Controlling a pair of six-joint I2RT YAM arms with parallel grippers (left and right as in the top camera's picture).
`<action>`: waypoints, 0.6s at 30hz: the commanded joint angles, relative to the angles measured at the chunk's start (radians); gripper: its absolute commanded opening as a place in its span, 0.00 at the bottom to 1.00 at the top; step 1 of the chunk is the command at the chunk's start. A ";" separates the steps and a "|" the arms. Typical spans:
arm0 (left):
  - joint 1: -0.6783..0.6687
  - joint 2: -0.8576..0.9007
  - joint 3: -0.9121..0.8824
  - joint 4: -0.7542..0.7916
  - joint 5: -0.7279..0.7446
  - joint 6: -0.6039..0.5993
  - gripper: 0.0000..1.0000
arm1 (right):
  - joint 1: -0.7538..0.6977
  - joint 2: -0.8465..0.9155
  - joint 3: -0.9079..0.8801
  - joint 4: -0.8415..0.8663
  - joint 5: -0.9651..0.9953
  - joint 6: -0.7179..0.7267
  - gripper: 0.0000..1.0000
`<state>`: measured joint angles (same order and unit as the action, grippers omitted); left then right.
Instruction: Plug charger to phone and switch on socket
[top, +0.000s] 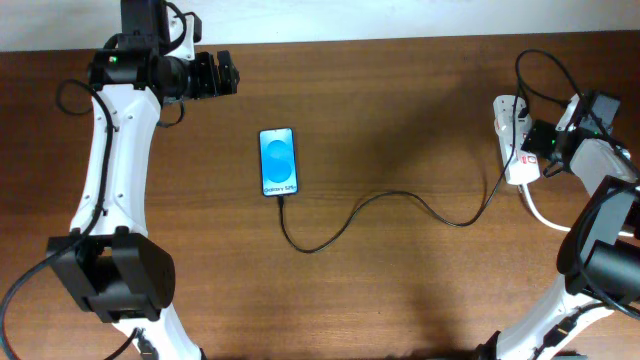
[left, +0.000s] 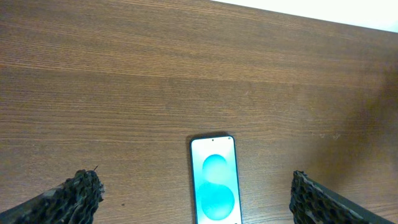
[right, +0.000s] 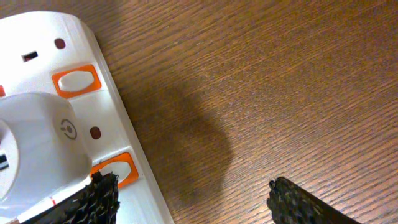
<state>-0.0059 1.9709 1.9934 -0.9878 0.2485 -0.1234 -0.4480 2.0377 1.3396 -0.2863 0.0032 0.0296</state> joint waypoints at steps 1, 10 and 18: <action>0.002 -0.011 0.010 -0.002 -0.010 0.009 1.00 | 0.003 0.018 0.013 0.015 -0.001 0.039 0.80; 0.002 -0.011 0.010 -0.002 -0.010 0.009 0.99 | 0.003 0.047 0.012 0.026 -0.029 0.070 0.80; 0.002 -0.011 0.010 -0.002 -0.010 0.009 0.99 | 0.003 0.049 0.012 0.034 -0.056 0.081 0.80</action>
<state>-0.0059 1.9709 1.9934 -0.9878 0.2485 -0.1234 -0.4507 2.0640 1.3430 -0.2489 -0.0116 0.1059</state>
